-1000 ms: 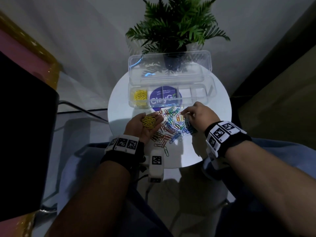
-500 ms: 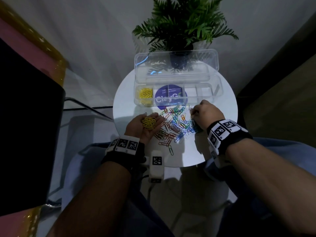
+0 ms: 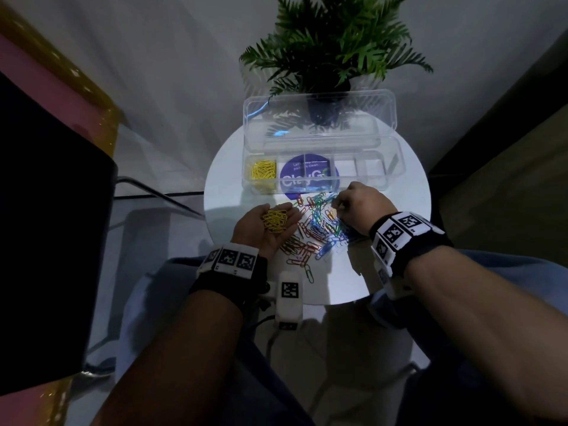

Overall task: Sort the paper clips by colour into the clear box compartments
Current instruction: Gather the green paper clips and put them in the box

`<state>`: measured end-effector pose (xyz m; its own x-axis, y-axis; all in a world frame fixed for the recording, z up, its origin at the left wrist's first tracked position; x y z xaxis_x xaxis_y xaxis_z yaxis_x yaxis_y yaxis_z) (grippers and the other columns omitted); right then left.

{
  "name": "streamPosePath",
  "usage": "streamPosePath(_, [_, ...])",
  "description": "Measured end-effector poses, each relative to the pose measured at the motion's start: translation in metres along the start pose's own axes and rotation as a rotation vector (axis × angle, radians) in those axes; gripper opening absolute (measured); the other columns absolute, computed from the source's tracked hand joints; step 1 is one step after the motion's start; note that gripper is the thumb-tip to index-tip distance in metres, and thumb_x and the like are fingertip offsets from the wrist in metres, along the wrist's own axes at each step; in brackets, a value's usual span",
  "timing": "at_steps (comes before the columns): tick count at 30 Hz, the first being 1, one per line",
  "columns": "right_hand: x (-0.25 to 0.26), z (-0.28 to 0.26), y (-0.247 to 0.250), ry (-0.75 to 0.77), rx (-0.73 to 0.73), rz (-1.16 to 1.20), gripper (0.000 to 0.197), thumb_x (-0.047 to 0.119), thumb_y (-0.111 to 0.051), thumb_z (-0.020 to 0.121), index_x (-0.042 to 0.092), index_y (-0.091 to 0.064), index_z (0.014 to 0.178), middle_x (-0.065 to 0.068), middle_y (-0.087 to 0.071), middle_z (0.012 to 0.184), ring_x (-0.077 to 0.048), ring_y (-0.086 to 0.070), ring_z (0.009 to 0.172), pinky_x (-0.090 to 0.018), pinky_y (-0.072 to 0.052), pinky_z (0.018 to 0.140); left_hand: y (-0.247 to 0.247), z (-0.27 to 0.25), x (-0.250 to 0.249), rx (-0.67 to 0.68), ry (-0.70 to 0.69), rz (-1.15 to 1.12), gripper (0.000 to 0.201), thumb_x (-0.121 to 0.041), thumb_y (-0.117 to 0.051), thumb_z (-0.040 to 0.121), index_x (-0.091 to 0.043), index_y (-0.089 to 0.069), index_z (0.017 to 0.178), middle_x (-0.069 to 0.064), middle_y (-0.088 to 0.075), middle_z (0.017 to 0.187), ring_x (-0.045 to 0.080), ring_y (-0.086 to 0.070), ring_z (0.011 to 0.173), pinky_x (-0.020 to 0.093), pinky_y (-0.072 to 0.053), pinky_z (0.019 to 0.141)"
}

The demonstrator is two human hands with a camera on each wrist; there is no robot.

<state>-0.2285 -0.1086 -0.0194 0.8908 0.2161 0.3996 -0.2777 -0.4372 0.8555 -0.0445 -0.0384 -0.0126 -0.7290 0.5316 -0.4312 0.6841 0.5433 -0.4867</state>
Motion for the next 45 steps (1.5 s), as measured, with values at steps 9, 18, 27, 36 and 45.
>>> streamPosePath(9, [-0.022, -0.009, 0.004, 0.005, -0.078, 0.072, 0.021, 0.009, -0.054, 0.088, 0.014, -0.070, 0.102, -0.013, -0.058, 0.106, -0.030, -0.059, 0.100, -0.032, -0.044, 0.085, -0.001, 0.000, 0.000, -0.002, 0.000, 0.001, 0.043, -0.023, -0.027, 0.100, -0.001, -0.061, 0.087, 0.011, -0.072, 0.070, 0.018, -0.071, 0.061, 0.025, -0.056, 0.056])
streamPosePath(18, [-0.010, -0.005, 0.011, 0.010, 0.046, -0.077, 0.020, 0.016, -0.060, 0.084, 0.016, -0.068, 0.103, -0.010, -0.054, 0.110, -0.030, -0.057, 0.101, -0.036, -0.047, 0.084, -0.001, 0.000, 0.000, -0.003, 0.000, 0.002, 0.043, -0.024, -0.027, 0.100, -0.001, -0.061, 0.088, 0.011, -0.072, 0.072, 0.018, -0.071, 0.062, 0.025, -0.056, 0.057])
streamPosePath(27, [-0.009, -0.008, 0.008, 0.089, 0.004, -0.039, 0.018, 0.006, -0.059, 0.081, 0.004, -0.061, 0.098, -0.016, -0.054, 0.103, -0.035, -0.058, 0.091, -0.036, -0.043, 0.076, -0.002, -0.001, -0.002, 0.011, 0.013, -0.003, 0.043, -0.024, -0.026, 0.101, -0.001, -0.060, 0.088, 0.011, -0.072, 0.069, 0.018, -0.071, 0.060, 0.024, -0.056, 0.054])
streamPosePath(36, [-0.003, -0.006, 0.009, 0.063, 0.082, -0.107, 0.019, 0.013, -0.057, 0.086, 0.004, -0.065, 0.100, -0.015, -0.051, 0.111, -0.033, -0.057, 0.098, -0.031, -0.040, 0.077, -0.003, -0.002, -0.003, 0.007, 0.007, -0.015, 0.043, -0.023, -0.027, 0.100, 0.000, -0.061, 0.088, 0.011, -0.072, 0.070, 0.018, -0.071, 0.061, 0.024, -0.056, 0.055])
streamPosePath(45, [0.006, -0.003, 0.008, 0.167, 0.063, -0.026, 0.029, 0.009, -0.054, 0.087, 0.015, -0.062, 0.113, -0.012, -0.060, 0.110, -0.032, -0.057, 0.100, -0.038, -0.046, 0.084, -0.004, -0.002, -0.001, -0.001, 0.005, -0.005, 0.044, -0.024, -0.026, 0.101, 0.000, -0.061, 0.088, 0.011, -0.072, 0.070, 0.017, -0.071, 0.061, 0.023, -0.056, 0.055])
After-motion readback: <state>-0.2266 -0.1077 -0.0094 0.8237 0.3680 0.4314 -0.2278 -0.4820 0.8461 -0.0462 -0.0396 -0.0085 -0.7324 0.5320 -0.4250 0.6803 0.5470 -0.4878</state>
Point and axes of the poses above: each hand's wrist, its own z-axis towards the middle knuckle, its own y-axis out of the back of the hand, x = y × z, the point moved 1 cm from there along z, towards the middle knuckle
